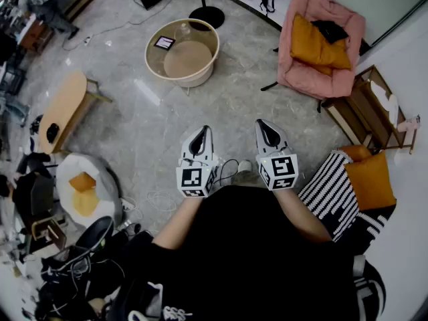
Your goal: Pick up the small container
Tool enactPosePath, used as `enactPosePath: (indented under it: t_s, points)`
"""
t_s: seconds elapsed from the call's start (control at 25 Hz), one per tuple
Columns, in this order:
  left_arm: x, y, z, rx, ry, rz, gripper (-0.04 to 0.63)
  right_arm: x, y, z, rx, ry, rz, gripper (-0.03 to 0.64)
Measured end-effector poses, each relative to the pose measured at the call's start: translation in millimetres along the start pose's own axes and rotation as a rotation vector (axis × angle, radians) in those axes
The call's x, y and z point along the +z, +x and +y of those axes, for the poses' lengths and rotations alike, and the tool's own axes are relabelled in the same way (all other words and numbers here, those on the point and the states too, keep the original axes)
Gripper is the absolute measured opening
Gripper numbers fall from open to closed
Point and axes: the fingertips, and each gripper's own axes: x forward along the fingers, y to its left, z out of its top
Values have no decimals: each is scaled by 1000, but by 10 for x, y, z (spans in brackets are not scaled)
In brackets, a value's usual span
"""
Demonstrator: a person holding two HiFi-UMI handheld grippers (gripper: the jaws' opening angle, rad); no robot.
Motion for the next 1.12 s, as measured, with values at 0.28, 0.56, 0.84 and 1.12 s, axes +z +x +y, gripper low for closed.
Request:
enactPosePath:
  t_s: [0.28,0.56,0.84,1.12]
  points:
    - [41,246,139,3,-4,3,20,146,268,-127,-19,-22,-34,21]
    - [118,681,-28,14,6,6,20,224,477,-642,-9,-19,-35,21]
    - [161,1060,-304,70,21,-20,20,105,549,-1152,12,-20,-34,21]
    - [-34,1290,-314,69,-3,29,20,-14,761,-1274,26,-5,0,21]
